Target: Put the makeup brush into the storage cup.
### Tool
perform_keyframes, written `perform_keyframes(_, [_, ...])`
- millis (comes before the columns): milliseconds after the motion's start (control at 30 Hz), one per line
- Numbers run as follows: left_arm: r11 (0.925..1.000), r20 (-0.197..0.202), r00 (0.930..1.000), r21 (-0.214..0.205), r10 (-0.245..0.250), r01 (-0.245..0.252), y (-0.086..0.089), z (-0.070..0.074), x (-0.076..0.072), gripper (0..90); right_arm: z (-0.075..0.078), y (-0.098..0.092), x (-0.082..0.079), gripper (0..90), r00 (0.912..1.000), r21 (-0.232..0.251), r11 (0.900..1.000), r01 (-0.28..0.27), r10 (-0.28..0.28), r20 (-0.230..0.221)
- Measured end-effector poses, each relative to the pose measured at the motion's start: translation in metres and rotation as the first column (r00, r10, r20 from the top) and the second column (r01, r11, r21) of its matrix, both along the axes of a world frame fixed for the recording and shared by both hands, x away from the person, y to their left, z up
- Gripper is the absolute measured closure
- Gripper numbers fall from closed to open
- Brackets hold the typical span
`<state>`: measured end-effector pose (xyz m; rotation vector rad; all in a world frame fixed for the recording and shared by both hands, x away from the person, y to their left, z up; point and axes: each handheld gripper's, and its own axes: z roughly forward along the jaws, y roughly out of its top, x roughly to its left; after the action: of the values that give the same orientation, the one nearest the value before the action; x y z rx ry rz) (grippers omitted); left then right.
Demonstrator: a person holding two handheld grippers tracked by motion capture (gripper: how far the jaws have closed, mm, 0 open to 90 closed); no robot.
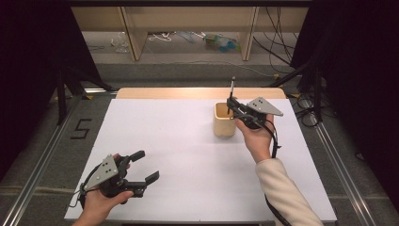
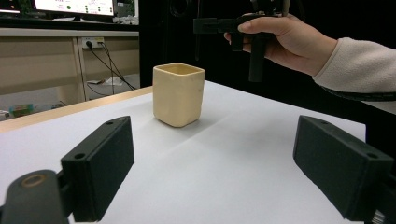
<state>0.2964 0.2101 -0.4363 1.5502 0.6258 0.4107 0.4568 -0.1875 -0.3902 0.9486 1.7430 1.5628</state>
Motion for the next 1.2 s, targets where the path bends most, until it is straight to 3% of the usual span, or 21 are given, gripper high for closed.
perform_keyframes(1200, [1.0000,0.002,1.0000,0.003,-0.003,0.003,0.000,0.000,0.000,12.4,0.001,0.001,0.014,84.1,0.9996,-0.016,0.9996,0.025,-0.025,-0.008])
